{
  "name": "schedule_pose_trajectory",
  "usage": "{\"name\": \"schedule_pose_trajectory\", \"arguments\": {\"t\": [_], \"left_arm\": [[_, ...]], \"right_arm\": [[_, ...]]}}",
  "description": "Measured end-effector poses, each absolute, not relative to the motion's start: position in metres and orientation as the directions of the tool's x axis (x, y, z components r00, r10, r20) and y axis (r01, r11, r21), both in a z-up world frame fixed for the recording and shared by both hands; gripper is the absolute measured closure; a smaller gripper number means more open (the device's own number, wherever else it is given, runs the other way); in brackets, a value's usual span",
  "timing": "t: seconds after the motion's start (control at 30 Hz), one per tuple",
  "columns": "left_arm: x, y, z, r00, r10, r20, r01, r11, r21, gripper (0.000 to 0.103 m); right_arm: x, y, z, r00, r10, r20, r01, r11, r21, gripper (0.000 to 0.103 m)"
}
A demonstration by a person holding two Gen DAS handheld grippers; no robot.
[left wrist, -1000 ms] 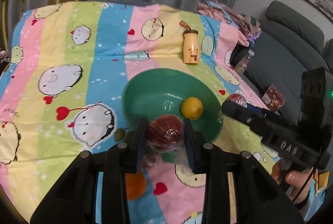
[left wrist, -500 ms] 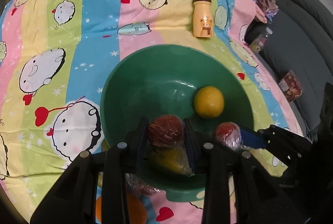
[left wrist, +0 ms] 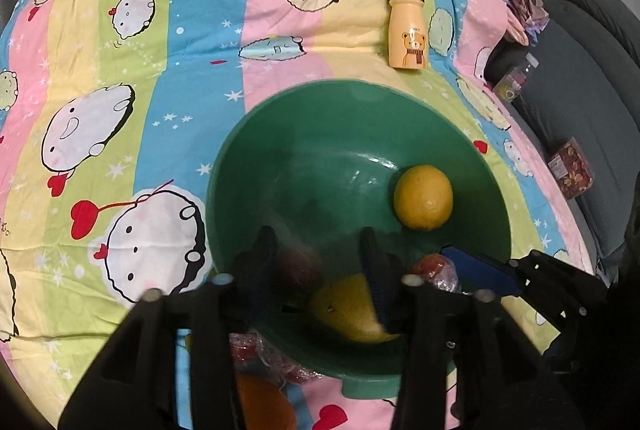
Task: Organize fruits
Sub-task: 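Carry the wrapped red fruit with the right gripper into the basin and release, then withdraw the right gripper from the basin toward the orange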
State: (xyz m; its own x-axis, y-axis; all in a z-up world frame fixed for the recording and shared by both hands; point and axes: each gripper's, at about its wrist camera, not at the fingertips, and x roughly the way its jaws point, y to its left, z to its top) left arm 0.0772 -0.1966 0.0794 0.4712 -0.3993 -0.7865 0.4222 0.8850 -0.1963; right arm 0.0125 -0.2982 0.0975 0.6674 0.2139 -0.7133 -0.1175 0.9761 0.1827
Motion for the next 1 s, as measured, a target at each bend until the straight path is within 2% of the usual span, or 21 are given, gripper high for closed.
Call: {"name": "schedule_pose_trajectory", "arguments": {"t": [0.13,0.23,0.3,0.33,0.37,0.67,1.0], "left_arm": [[0.073,-0.193,0.090,0.499,-0.426,-0.754,0.426,0.879,-0.215,0.048],[0.069,-0.187,0.099,0.519,-0.454,-0.724,0.428,0.871,-0.240,0.033],[0.065,-0.179,0.106,0.534,-0.472,-0.701,0.427,0.866,-0.258,0.027],[0.063,-0.176,0.109,0.541,-0.475,-0.694,0.425,0.867,-0.261,0.027],[0.062,-0.173,0.111,0.547,-0.476,-0.688,0.423,0.867,-0.264,0.027],[0.036,-0.131,0.122,0.588,-0.498,-0.637,0.381,0.866,-0.324,0.022],[0.005,-0.080,0.103,0.602,-0.473,-0.643,0.318,0.881,-0.351,0.021]], "right_arm": [[0.009,-0.305,0.104,0.688,0.226,-0.689,-0.109,0.972,0.210,0.063],[0.004,-0.320,0.111,0.719,0.253,-0.647,-0.092,0.958,0.271,0.060],[0.000,-0.335,0.116,0.745,0.275,-0.608,-0.070,0.938,0.339,0.052],[-0.004,-0.346,0.119,0.765,0.273,-0.584,-0.046,0.927,0.373,0.046],[-0.006,-0.351,0.121,0.775,0.267,-0.573,-0.034,0.922,0.385,0.045],[-0.025,-0.382,0.137,0.827,0.249,-0.504,0.017,0.885,0.466,0.045],[-0.040,-0.342,0.148,0.810,0.272,-0.520,-0.072,0.925,0.372,0.045]]}}
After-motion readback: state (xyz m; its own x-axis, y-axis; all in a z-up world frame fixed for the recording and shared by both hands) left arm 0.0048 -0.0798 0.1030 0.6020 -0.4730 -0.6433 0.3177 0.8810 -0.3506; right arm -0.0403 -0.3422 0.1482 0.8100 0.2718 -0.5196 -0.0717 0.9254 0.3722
